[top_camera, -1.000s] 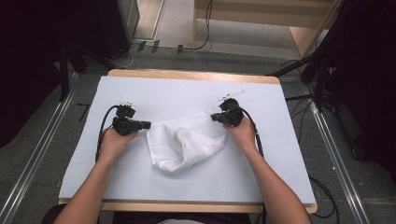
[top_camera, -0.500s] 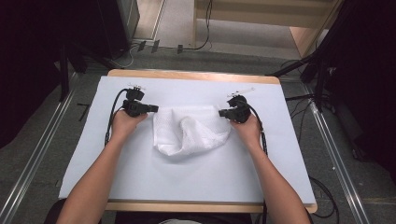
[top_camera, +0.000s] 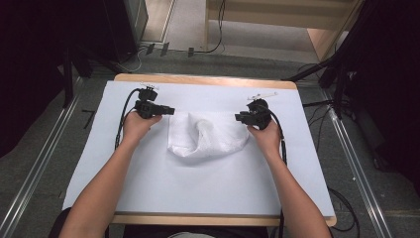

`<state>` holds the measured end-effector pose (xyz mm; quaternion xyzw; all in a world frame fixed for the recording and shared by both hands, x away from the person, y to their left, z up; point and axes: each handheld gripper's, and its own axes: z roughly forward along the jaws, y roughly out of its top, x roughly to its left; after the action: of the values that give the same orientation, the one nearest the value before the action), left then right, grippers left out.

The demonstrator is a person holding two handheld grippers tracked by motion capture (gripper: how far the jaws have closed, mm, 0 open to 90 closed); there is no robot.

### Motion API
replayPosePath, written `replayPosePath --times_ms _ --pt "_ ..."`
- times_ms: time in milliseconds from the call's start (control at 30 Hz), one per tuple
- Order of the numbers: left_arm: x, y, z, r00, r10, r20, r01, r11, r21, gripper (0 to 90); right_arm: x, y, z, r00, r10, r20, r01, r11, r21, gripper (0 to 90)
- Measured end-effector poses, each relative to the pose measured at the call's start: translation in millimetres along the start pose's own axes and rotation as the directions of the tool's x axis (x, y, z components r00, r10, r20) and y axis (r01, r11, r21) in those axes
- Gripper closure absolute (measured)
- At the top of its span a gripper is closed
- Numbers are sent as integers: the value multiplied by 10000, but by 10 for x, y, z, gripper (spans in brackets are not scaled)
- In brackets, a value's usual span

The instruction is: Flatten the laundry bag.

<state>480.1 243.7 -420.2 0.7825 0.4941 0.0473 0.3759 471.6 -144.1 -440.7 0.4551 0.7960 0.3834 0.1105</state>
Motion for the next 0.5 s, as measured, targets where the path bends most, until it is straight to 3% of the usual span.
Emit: replayPosePath --times_ms 100,233,333,500 --pt "-68 -18 -125 9999 148 -90 -148 9999 -46 606 87 0 -61 9996 -173 -220 175 9998 105 719" --pt "-179 -112 -246 9995 315 83 -313 9994 -163 597 164 -21 -68 9965 -194 -817 213 9995 232 711" --pt "-279 -214 -285 9982 577 148 -574 9981 -208 633 230 -19 -16 9949 -335 -950 372 9986 376 716" --pt "-355 -368 -302 9979 540 348 -529 9981 -331 679 338 -8 86 9917 -535 -1172 608 9964 590 702"
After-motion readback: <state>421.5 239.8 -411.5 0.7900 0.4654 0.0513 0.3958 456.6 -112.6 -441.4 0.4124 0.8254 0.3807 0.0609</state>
